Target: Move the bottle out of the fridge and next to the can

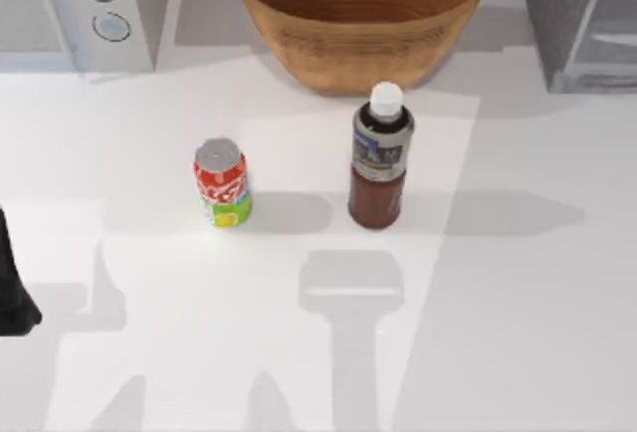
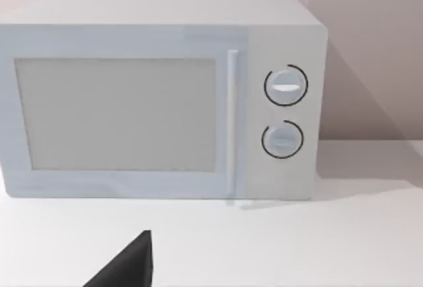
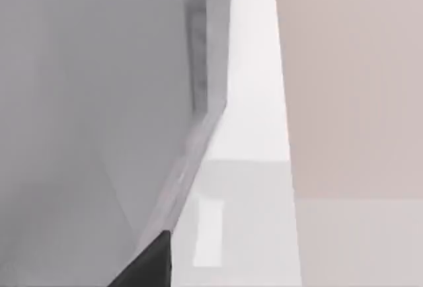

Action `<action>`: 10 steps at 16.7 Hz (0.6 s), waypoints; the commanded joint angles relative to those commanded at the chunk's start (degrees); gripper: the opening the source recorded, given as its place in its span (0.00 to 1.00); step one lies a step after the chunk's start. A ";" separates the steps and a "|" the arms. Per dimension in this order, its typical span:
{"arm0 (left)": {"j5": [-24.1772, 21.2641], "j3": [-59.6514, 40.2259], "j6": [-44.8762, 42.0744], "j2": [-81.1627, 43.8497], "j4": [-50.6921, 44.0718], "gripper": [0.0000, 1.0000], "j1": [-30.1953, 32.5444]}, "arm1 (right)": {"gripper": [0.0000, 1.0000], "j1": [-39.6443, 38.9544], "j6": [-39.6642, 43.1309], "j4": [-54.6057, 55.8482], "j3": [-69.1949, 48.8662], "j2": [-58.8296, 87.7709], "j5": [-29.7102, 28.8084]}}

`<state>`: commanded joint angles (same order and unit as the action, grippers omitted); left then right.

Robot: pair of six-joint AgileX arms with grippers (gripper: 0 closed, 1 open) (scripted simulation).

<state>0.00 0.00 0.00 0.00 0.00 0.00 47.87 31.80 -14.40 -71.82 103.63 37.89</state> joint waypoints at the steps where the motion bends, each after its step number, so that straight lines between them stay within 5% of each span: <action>1: 0.00 0.00 0.00 0.00 0.00 1.00 0.00 | 1.00 -2.96 -2.12 1.12 0.99 -0.49 -2.42; 10: 0.00 0.00 0.00 0.00 0.00 1.00 0.00 | 1.00 -40.56 -25.93 14.67 12.44 -8.69 -30.32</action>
<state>0.00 0.00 0.00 0.00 0.00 0.00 7.31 5.88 0.27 -59.38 94.94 7.57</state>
